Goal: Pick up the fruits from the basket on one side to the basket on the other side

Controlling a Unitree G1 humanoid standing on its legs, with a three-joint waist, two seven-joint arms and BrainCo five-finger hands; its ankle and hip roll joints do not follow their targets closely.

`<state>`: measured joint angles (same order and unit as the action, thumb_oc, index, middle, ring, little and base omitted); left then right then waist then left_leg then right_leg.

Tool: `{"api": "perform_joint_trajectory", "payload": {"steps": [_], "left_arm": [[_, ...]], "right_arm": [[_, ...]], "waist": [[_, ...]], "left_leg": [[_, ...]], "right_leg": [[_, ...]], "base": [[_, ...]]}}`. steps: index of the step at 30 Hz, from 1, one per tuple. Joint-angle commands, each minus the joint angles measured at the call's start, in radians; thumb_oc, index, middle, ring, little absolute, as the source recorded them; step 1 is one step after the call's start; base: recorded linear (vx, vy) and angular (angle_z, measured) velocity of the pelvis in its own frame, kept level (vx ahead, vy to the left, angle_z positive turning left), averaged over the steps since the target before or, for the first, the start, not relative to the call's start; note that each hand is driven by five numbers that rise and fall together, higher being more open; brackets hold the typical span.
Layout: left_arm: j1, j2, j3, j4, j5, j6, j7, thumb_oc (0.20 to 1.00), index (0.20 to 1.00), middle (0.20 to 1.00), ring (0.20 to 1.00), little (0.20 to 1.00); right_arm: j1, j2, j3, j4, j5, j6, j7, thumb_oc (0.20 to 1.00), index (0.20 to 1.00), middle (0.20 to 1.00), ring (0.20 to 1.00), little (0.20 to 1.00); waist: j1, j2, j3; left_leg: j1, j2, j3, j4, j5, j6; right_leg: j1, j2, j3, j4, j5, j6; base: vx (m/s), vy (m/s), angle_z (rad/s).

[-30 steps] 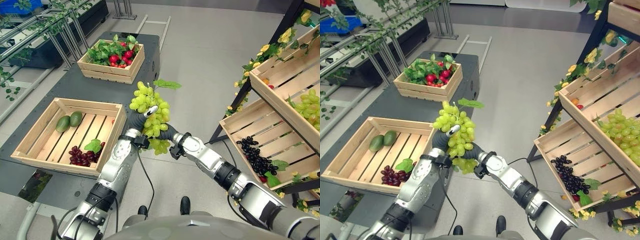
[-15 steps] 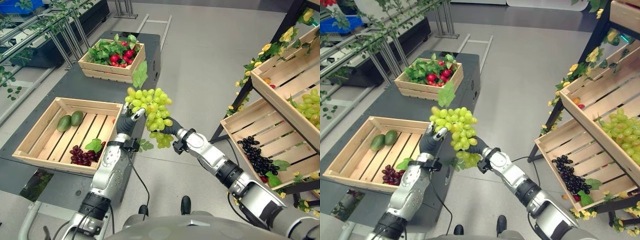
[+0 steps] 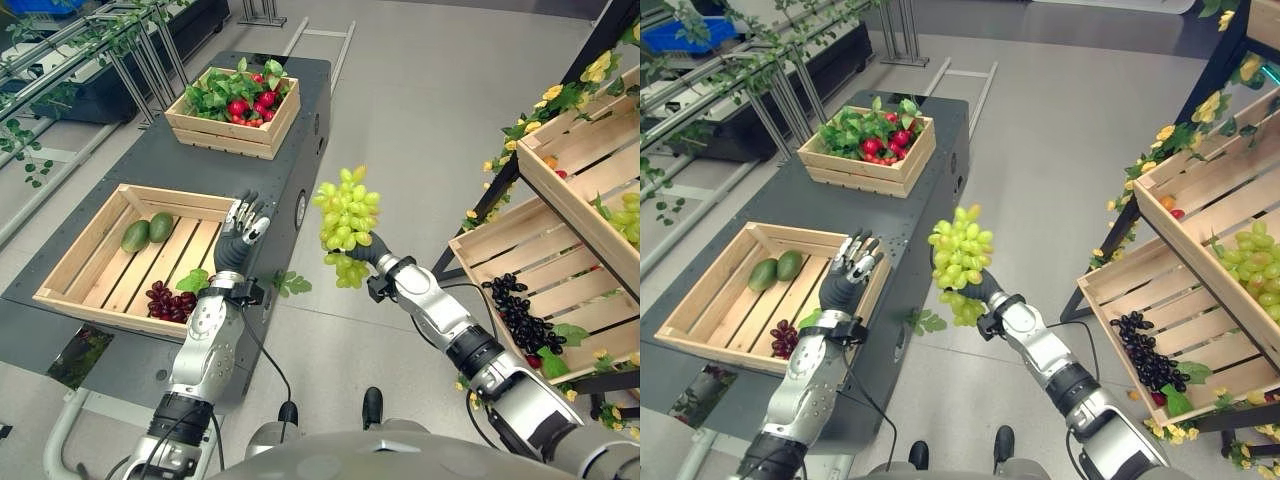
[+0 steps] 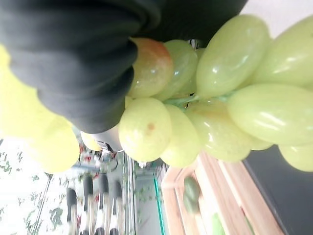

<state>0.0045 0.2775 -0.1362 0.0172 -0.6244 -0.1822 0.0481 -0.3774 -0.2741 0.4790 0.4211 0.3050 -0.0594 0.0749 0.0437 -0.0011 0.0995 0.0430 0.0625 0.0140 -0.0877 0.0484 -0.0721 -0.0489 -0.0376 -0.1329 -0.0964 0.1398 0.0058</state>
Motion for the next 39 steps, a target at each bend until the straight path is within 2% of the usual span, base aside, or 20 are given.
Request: {"api": "perform_joint_trajectory", "payload": {"steps": [1,4,15,24,29,37,39], "left_arm": [[0.009,0.018,0.032,-0.065,-0.012,-0.067,-0.021,1.000,1.000,1.000,1.000,1.000],[0.019,0.016,0.043,-0.060,-0.013,-0.066,-0.024,1.000,1.000,1.000,1.000,1.000],[0.075,-0.002,0.122,0.000,-0.001,-0.070,-0.038,1.000,1.000,1.000,1.000,1.000],[0.122,-0.019,0.164,0.189,0.108,-0.050,-0.019,1.000,1.000,1.000,1.000,1.000],[0.128,-0.031,0.169,0.408,0.152,-0.027,-0.015,1.000,1.000,1.000,1.000,1.000],[0.071,-0.048,0.170,0.909,0.332,0.014,0.034,1.000,1.000,1.000,1.000,1.000],[0.070,-0.054,0.171,0.972,0.372,0.019,0.033,1.000,1.000,1.000,1.000,1.000]], "right_arm": [[-0.046,0.008,-0.075,-0.036,0.008,-0.103,-0.019,0.200,0.200,0.200,0.200,0.200],[-0.030,-0.004,-0.095,-0.043,0.002,-0.105,-0.025,0.200,0.200,0.200,0.200,0.200],[0.104,-0.080,-0.283,-0.090,-0.027,-0.122,-0.071,0.200,0.200,0.200,0.200,0.200],[0.212,-0.111,-0.421,-0.108,-0.043,-0.132,-0.102,0.200,0.200,0.200,0.200,0.200],[0.252,-0.120,-0.462,-0.098,-0.043,-0.133,-0.113,0.200,0.200,0.200,0.200,0.200],[0.300,-0.124,-0.493,-0.118,-0.004,-0.150,-0.119,0.200,0.200,0.200,0.200,0.200],[0.310,-0.132,-0.501,-0.131,-0.006,-0.148,-0.120,0.200,0.200,0.200,0.200,0.200]], "waist": [[0.000,-0.040,-0.033],[0.000,-0.039,-0.032],[-0.013,-0.038,-0.034],[-0.028,-0.039,-0.035],[-0.032,-0.039,-0.035],[-0.046,-0.042,-0.035],[-0.047,-0.042,-0.034]], "left_leg": [[0.000,-0.070,-0.027,0.000,-0.071,0.057],[0.001,-0.070,-0.027,0.000,-0.071,0.057],[0.004,-0.072,-0.023,0.000,-0.076,0.060],[0.009,-0.075,-0.016,0.000,-0.081,0.063],[0.011,-0.077,-0.010,0.000,-0.081,0.065],[0.012,-0.088,0.002,0.000,-0.080,0.071],[0.011,-0.094,0.006,0.000,-0.079,0.074]], "right_leg": [[0.072,-0.057,-0.010,0.009,-0.083,0.115],[0.074,-0.057,-0.010,0.009,-0.084,0.115],[0.075,-0.059,-0.006,0.009,-0.085,0.118],[0.075,-0.058,0.000,0.009,-0.085,0.120],[0.073,-0.058,0.005,0.009,-0.083,0.123],[0.068,-0.065,0.016,0.009,-0.072,0.133],[0.067,-0.069,0.019,0.009,-0.068,0.136]], "base": [[0.00,0.000,0.00],[0.00,0.000,0.00],[0.00,0.000,0.00],[0.00,0.001,-0.03],[0.00,0.000,0.00],[0.00,0.037,-0.05],[0.00,0.056,-0.08]]}}
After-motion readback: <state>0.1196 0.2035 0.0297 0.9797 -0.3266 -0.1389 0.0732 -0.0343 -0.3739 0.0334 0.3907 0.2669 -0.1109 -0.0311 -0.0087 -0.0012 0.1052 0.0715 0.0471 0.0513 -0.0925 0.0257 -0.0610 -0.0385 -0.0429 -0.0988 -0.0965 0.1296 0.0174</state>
